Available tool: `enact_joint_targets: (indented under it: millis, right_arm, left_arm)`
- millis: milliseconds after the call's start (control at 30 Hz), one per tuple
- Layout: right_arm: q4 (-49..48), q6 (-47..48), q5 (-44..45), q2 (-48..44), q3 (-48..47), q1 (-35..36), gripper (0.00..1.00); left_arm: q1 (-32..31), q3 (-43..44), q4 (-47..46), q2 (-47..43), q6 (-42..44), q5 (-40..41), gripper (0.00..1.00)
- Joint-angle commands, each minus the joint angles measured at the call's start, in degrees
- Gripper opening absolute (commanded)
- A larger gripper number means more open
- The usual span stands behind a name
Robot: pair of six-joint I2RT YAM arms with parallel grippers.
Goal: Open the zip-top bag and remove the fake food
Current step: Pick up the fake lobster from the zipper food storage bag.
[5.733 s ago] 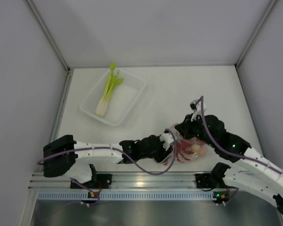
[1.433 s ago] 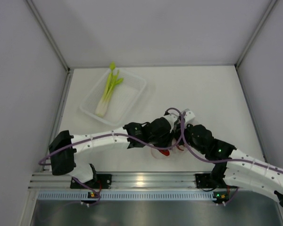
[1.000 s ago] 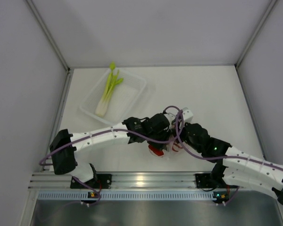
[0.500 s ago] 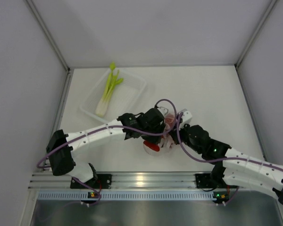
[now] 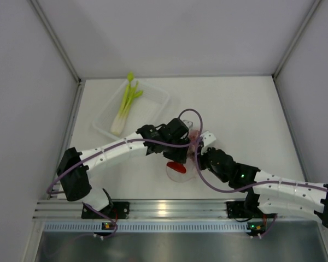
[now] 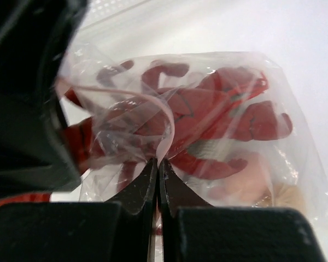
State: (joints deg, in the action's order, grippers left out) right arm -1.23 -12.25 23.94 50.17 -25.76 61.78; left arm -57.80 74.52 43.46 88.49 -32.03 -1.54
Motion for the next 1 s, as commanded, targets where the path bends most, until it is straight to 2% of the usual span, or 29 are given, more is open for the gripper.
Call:
enact_joint_targets:
  millis: [0, 200, 467, 967]
  right_arm:
    - [3.78, -0.41, 9.79, 2.55, -2.1, 1.06, 0.0]
    - [5.19, -0.93, 14.63, 3.44, -3.42, 1.15, 0.0]
    - [4.75, -0.84, 14.99, 2.91, -4.3, 1.15, 0.0]
    - [8.53, -0.41, 19.21, 6.43, -6.5, 1.41, 0.0]
  left_arm:
    - [-0.03, 1.33, -3.03, -2.7, 0.91, -8.47, 0.0]
    - [0.67, -1.39, -2.94, -7.27, 1.44, -11.64, 0.0]
    - [0.67, -6.75, -3.03, -11.58, 0.66, -10.67, 0.0]
    - [0.58, -6.06, -1.45, -19.93, -0.4, -3.39, 0.0]
